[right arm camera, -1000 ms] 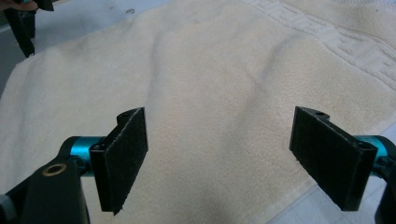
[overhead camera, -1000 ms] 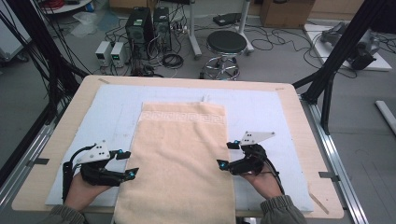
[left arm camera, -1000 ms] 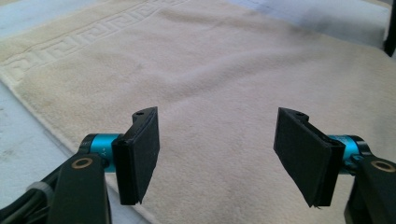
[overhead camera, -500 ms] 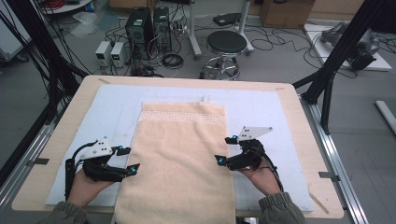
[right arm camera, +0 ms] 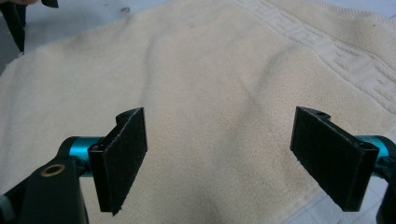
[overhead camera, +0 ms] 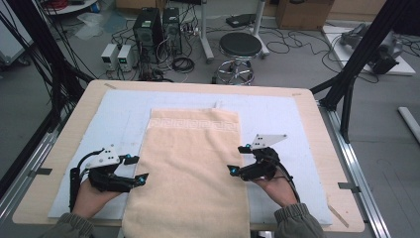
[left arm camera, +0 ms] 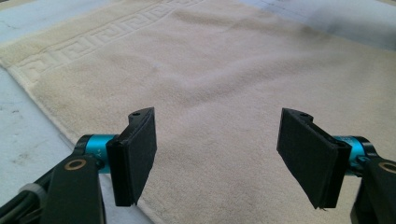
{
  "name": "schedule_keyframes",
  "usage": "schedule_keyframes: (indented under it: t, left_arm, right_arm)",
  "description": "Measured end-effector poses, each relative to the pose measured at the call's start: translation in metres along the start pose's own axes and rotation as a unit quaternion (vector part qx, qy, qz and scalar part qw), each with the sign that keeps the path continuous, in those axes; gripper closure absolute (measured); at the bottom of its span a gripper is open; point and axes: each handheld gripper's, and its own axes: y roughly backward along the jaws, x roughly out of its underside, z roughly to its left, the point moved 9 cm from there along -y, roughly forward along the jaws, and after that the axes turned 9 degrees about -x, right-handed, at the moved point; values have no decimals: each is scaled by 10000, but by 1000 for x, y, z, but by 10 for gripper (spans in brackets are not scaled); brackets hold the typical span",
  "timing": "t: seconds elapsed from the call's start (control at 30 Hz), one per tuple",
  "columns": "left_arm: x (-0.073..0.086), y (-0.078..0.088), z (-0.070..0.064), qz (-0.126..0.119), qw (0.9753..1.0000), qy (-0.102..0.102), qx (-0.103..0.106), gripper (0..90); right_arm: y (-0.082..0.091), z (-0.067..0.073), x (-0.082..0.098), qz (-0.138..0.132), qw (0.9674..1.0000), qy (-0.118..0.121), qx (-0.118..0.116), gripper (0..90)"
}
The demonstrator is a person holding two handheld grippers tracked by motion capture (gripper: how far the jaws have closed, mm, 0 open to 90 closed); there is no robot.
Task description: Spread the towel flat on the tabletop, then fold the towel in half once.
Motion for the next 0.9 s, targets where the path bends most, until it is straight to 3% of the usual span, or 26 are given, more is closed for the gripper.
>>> schedule_keyframes:
  t: [0.23,0.63,0.9]
  left_arm:
    - [-3,-2,3,-40,10000,47,10,290]
    - [-6,-7,10,-25,9999,120,-58,291]
    - [-28,-21,33,26,9995,66,-296,296]
  right_arm:
    - [-2,-2,-17,84,9998,199,51,183]
    - [-10,-9,-22,247,9996,151,70,183]
    - [-8,-34,-28,357,9989,127,274,187]
